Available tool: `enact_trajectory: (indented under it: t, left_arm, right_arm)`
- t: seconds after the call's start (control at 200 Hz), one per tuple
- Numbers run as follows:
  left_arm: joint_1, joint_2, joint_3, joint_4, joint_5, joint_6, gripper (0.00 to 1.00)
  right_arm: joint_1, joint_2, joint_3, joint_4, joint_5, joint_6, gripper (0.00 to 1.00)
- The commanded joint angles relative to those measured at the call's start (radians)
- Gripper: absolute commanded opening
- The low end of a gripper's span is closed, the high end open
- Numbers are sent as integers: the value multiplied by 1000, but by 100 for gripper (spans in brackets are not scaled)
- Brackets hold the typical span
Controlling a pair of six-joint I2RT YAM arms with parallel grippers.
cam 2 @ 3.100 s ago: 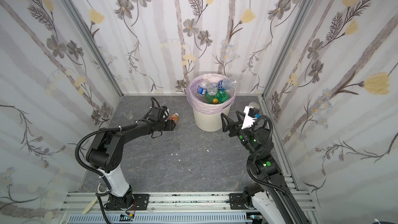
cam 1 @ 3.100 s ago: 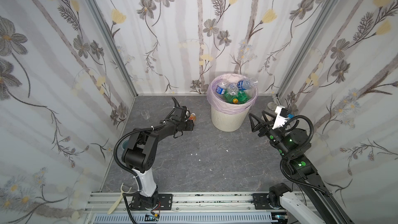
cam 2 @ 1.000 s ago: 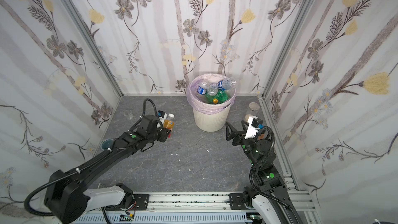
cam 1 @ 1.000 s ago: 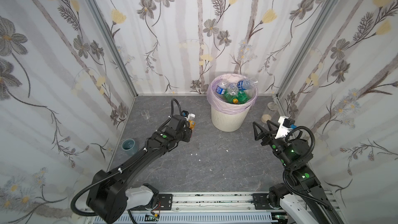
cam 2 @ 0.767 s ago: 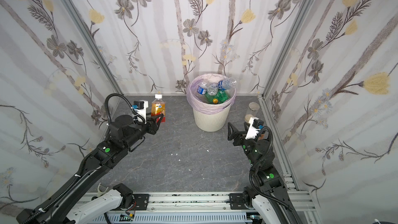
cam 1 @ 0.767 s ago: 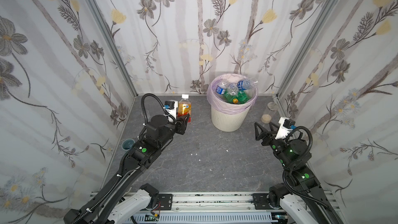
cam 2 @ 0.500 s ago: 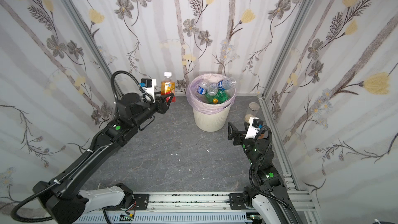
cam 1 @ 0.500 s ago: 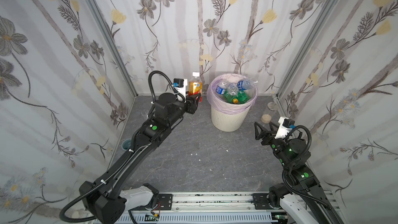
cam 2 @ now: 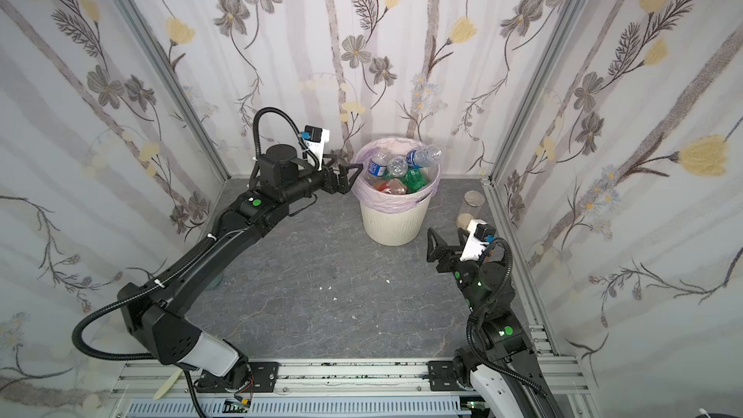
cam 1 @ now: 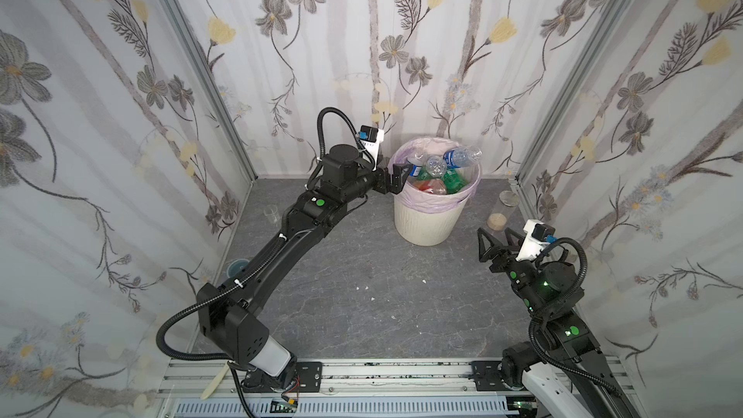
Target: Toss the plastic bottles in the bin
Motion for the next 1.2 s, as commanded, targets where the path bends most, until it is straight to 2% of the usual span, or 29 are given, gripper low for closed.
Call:
enact_trajectory:
  t: [0.0,0.145,0.235,0.345,0.455,0.57,0.715,0.794,0.849,1.029,1.194]
  left_arm:
    - [34,-77,-110,5,-42,-18,100]
    - [86,-176,-284,5,-47,-46,100]
    - [105,-257,-387,5,-87,-53,100]
    - [132,-357,-555,8,-249,-31,100]
    - [204,-412,-733,45,-438,-5,100]
    - [274,-451,-928,225,-532,8,100]
    - [315,-528,-1224,671,-518,68,100]
    - [346,-520,-1331,841,-521,118,100]
    - [383,-491,-1380,919,-479,150,100]
    - [474,-372,-1460,1173,-357,156,100]
    - [512,-202,-1380,1238,-249,177,100]
  right_arm:
    - [1,13,-4,3,-15,9,93]
    - [1,20,-1,9,-22,6,93]
    - [1,22,-3,-4,-7,-4,93]
    - [1,24,-27,-4,20,-20,94]
    - [-8,48,-57,27,95,-35,97]
    - [-31,101,-106,148,178,-69,100]
    - [-102,187,-206,366,330,-121,100]
    - [-159,233,-290,525,334,-167,100]
    - [-206,275,-361,660,316,-178,100]
    - [-316,454,-512,1082,238,-206,100]
    - [-330,645,-472,1284,147,-247,100]
